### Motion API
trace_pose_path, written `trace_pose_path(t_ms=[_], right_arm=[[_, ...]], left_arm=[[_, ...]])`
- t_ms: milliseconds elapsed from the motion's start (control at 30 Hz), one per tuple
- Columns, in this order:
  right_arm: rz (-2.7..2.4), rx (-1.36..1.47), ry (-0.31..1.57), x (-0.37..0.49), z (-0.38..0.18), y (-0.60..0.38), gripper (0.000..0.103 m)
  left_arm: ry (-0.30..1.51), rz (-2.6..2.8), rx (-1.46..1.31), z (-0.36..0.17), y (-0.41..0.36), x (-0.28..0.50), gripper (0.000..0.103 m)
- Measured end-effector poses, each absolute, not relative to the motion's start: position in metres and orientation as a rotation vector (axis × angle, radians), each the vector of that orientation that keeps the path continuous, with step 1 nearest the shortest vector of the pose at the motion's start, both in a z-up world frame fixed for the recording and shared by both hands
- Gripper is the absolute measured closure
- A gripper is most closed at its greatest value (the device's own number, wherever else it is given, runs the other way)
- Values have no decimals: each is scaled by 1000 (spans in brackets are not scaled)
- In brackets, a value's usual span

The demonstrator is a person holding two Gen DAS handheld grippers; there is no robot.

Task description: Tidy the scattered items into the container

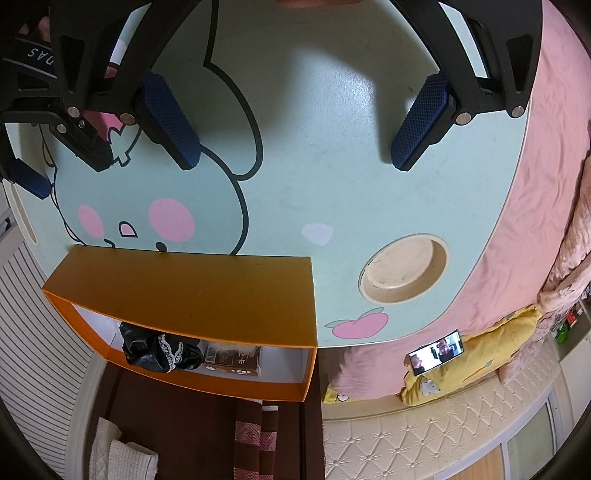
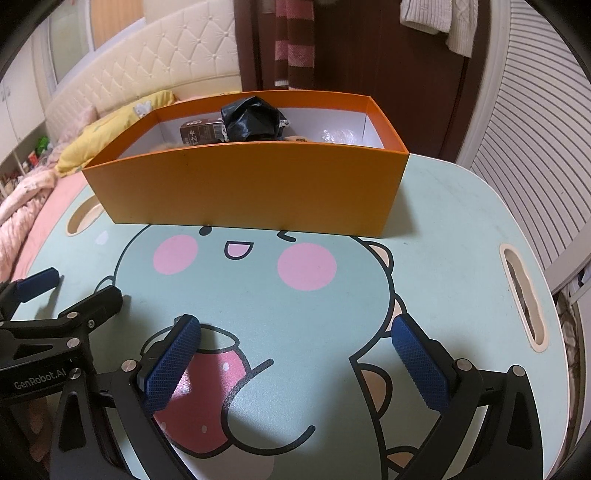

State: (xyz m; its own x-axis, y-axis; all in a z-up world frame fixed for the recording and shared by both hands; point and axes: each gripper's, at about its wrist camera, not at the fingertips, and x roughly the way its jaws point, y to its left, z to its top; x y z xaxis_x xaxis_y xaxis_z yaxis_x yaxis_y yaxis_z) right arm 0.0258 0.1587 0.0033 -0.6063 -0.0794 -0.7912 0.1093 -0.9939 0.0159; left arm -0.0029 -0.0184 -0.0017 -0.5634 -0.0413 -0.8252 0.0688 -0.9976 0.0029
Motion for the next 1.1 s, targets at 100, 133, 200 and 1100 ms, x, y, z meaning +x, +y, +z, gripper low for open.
trace_pose_path(t_ms=[100,133,200,1100], right_arm=[[-2724,1340,51,26,3,159,0],[-2724,1340,52,26,3,159,0],[-2724,1340,52,26,3,159,0],[-2724,1340,52,26,4,159,0]], left_arm=[[45,-2724,1437,-2,-19,-3,0],[45,-2724,1437,-2,-19,-3,0],[45,-2724,1437,-2,-19,-3,0],[46,-2725,1436,-2,-21,-2,0]])
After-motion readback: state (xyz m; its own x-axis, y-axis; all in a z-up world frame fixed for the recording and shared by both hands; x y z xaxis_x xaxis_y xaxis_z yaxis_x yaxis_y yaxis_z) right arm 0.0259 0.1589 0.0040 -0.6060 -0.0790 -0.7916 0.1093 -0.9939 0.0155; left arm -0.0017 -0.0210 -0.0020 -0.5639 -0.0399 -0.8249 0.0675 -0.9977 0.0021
